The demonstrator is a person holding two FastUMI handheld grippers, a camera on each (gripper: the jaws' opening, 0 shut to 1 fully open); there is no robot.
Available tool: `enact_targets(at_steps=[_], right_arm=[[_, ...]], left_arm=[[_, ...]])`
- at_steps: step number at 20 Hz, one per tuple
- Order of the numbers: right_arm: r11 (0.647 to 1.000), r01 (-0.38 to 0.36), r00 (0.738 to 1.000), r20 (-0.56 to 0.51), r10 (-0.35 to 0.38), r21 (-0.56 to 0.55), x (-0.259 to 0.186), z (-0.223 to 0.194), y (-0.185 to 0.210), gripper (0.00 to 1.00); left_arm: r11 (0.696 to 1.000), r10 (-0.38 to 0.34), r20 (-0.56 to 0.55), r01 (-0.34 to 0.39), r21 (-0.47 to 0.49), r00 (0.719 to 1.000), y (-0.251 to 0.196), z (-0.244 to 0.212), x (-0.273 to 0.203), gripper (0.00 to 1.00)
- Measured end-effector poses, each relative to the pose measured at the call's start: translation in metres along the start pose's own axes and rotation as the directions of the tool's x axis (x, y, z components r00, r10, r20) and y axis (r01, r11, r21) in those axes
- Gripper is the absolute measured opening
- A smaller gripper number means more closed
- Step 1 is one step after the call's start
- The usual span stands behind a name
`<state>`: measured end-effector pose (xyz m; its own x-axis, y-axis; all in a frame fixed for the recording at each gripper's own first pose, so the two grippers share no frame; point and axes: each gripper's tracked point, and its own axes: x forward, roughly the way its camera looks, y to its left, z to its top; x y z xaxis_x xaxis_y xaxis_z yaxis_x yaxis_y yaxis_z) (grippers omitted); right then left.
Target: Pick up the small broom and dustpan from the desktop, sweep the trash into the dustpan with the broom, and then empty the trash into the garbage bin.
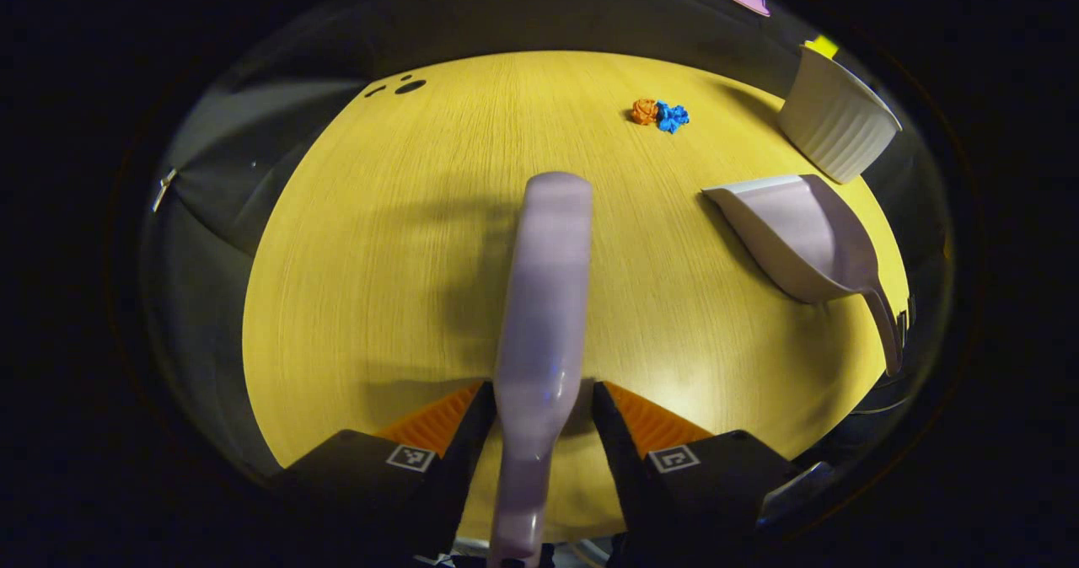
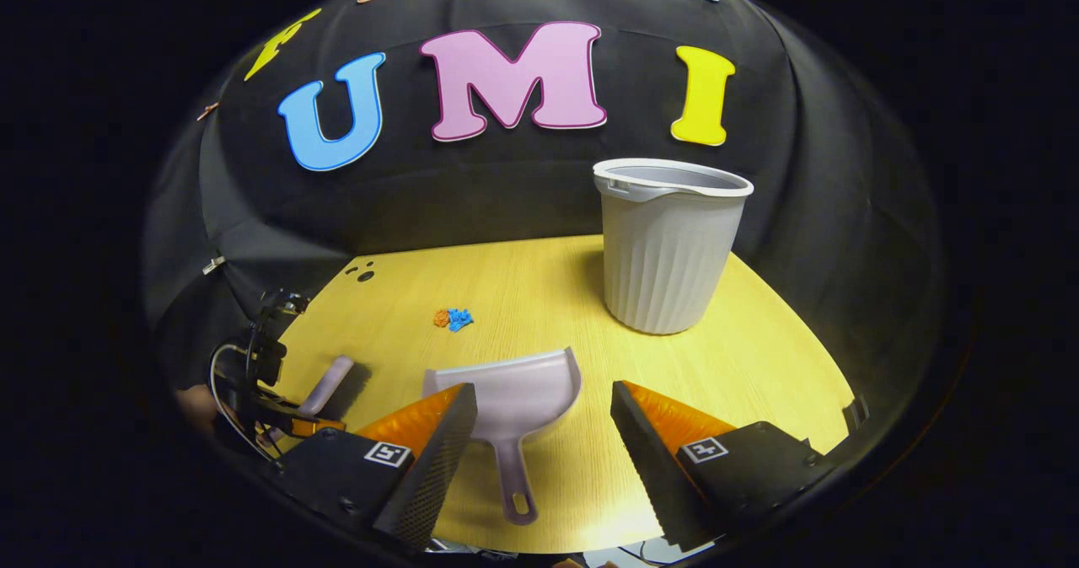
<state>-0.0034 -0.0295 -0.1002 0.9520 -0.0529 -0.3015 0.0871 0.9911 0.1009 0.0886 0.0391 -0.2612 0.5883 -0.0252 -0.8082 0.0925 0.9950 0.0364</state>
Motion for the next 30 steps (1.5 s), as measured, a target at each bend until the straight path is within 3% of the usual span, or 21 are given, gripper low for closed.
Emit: enact_targets(at_steps=[4, 5, 9, 13, 16, 20, 22, 26, 30], right_arm=[[1.0, -0.013, 0.999, -0.037, 0.012, -0.022, 0.003, -0.008, 0.003, 1.0], [1.0, -0.02, 0.999, -0.05, 0.019, -0.022, 0.005, -0.009, 0.004, 1.0], [0.999, -0.047, 0.99, -0.134, 0.046, -0.003, 0.02, -0.022, 0.02, 1.0], [0.999, -0.04, 0.974, -0.223, 0.04, 0.002, 0.024, -0.04, 0.026, 1.0], [0.999, -0.035, 0.96, -0.278, 0.033, -0.001, 0.028, -0.055, 0.026, 1.0], [1.0, -0.008, 0.923, -0.384, 0.002, -0.015, 0.037, -0.089, 0.018, 1.0], [1.0, -0.011, 0.903, -0.429, 0.001, -0.021, 0.041, -0.107, 0.017, 1.0], [0.998, -0.023, 0.871, -0.49, -0.013, -0.066, 0.057, -0.136, 0.016, 1.0], [0.997, -0.021, 0.846, -0.533, -0.024, -0.078, 0.075, -0.153, 0.014, 1.0]], left_arm=[[1.0, 0.007, 0.023, -0.006, -0.01, 1.0, 0.004, 0.004, 0.002, 0.55], [1.0, 0.009, 0.026, -0.008, -0.015, 1.0, 0.004, 0.004, -0.002, 0.43], [1.0, 0.011, 0.089, -0.01, -0.013, 0.996, 0.003, 0.004, 0.0, 0.3], [0.999, 0.013, 0.148, -0.007, -0.035, 0.989, 0.01, 0.0, -0.012, 0.26], [0.994, 0.017, 0.196, 0.004, -0.106, 0.98, 0.021, -0.006, -0.039, 0.25], [0.984, 0.029, 0.239, 0.014, -0.176, 0.971, 0.032, -0.018, -0.074, 0.25], [0.979, 0.003, 0.255, 0.049, -0.198, 0.967, 0.027, -0.026, -0.084, 0.26], [0.981, 0.019, 0.234, 0.027, -0.192, 0.972, 0.03, -0.049, -0.09, 0.24], [0.972, -0.012, 0.225, 0.064, -0.224, 0.974, 0.018, -0.054, -0.093, 0.26]])
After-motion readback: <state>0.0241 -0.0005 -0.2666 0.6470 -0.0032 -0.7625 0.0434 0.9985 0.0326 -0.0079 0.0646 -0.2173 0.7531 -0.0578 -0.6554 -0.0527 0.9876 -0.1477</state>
